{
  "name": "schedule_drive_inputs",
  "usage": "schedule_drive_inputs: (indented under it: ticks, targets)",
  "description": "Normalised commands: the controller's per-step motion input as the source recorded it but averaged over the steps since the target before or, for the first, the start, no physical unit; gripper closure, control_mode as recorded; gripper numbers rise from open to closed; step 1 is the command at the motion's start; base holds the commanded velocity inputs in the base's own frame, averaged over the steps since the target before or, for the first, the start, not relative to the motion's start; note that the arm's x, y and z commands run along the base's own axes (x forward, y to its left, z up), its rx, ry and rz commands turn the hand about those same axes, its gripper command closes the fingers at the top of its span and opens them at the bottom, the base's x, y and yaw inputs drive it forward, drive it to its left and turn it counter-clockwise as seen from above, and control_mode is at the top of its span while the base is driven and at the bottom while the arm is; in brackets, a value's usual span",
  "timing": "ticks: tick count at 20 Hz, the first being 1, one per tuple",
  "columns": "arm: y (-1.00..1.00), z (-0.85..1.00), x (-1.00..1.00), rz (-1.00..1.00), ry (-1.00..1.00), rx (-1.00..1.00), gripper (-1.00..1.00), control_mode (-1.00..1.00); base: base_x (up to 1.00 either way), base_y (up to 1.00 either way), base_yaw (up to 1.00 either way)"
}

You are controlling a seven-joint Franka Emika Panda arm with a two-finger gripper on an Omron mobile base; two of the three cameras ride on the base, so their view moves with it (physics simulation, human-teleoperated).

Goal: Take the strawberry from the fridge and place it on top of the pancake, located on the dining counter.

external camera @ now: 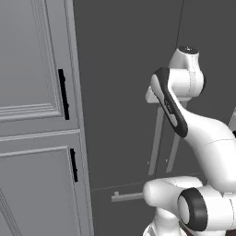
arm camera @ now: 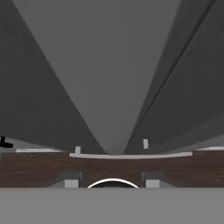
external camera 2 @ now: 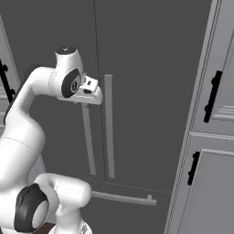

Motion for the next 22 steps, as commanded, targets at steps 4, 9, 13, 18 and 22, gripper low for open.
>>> schedule_drive_inputs:
  ticks: [4, 9, 13, 18, 22]
  targets:
    - [0.0, 0.0, -0.01, 0.0, 0.0, 0.0, -1.0, 1.0, -0.31, -0.01, -0.01]
    - [0.0, 0.0, 0.0, 0.0, 0.0, 0.0, -1.0, 1.0, -0.63, -0.09, -0.02]
    - [0.0, 0.0, 0.0, 0.0, 0.0, 0.0, -1.0, 1.0, -0.76, -0.18, -0.03]
    - [0.0, 0.0, 0.0, 0.0, 0.0, 0.0, -1.0, 1.0, -0.7, -0.3, -0.03]
    - [0.0, 0.0, 0.0, 0.0, 0.0, 0.0, -1.0, 1.0, -0.13, -0.26, -0.01]
